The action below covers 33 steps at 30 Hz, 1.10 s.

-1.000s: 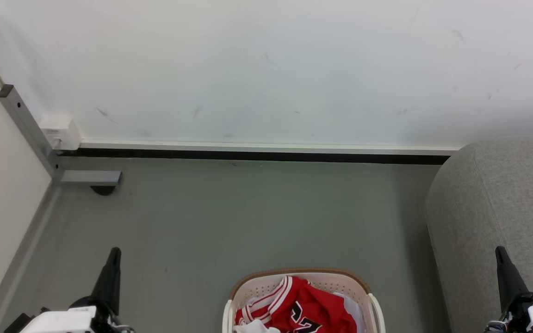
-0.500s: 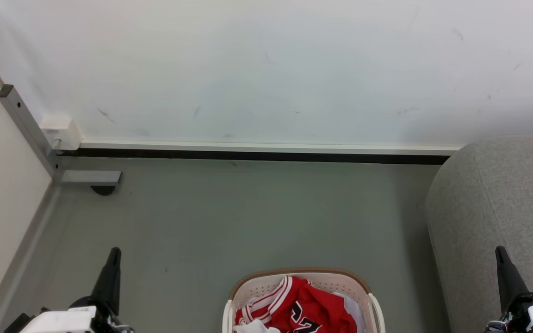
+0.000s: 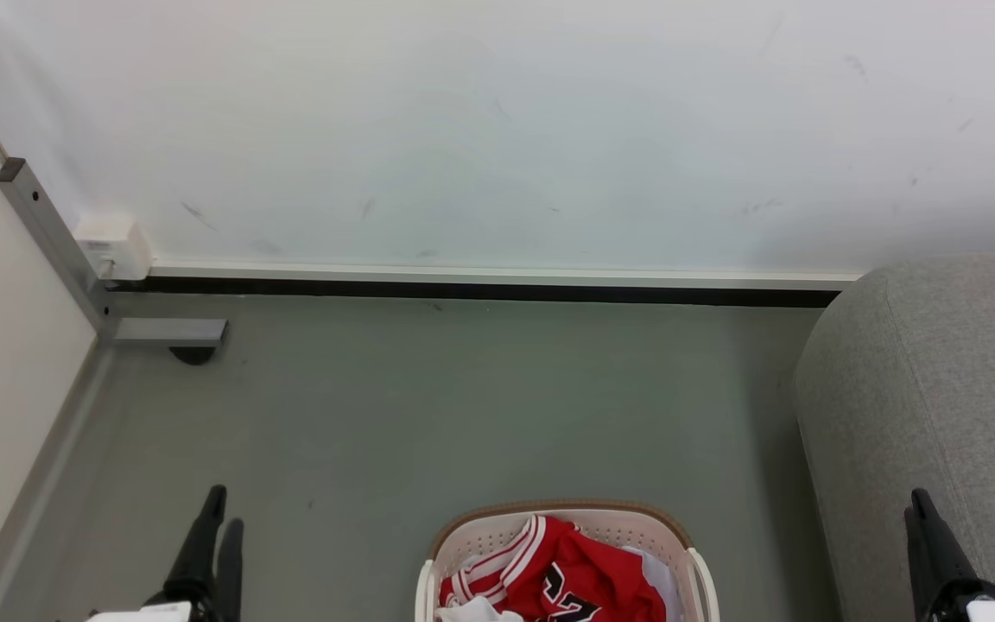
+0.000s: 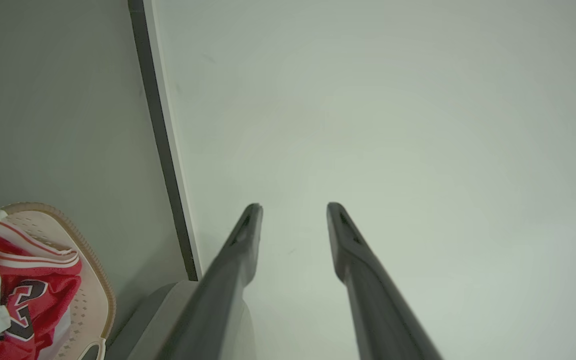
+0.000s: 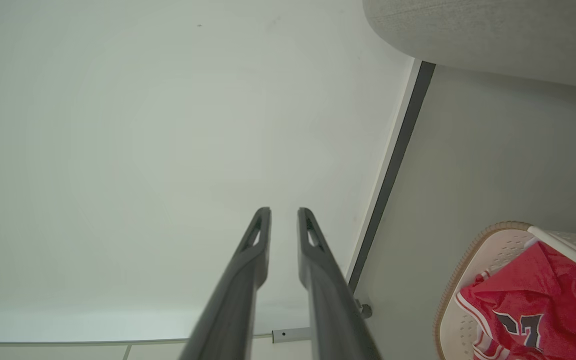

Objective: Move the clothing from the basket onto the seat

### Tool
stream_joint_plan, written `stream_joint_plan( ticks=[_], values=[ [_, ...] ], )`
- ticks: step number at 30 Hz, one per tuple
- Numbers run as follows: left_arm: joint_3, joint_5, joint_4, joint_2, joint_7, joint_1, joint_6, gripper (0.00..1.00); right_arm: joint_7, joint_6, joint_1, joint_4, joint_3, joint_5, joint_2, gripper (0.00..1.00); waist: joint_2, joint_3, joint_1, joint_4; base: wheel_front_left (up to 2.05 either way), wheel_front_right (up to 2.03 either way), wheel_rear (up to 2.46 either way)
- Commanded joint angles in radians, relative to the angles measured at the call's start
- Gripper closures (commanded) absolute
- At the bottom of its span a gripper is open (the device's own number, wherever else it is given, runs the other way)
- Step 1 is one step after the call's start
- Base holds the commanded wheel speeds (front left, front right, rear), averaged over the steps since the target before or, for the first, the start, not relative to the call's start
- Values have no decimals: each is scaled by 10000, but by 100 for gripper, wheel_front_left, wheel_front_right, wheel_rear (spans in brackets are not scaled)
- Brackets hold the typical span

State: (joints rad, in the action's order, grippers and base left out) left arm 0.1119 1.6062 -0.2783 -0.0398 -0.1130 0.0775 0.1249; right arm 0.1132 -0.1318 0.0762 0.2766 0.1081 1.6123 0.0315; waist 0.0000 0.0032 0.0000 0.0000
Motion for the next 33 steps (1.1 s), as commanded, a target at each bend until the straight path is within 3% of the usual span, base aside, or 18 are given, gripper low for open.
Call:
stream_joint_plan(
  ticks=[1,13,33],
  values=[
    [-35,-19,17,-7,48,25,3,0,-44,0,25,-27,-39,-11,12,0,0,2,0,0,0,0,0],
    [-410,-665,-123,-27,649,126,14,0,-652,2,197,57,-518,-1221,79,0,0,16,0,-3,0,0,0],
    [-617,-4329,42,-59,1483,186,-109,0,-1487,5,287,-568,-1027,-5880,138,0,0,53,0,-8,0,0,0]
  ],
)
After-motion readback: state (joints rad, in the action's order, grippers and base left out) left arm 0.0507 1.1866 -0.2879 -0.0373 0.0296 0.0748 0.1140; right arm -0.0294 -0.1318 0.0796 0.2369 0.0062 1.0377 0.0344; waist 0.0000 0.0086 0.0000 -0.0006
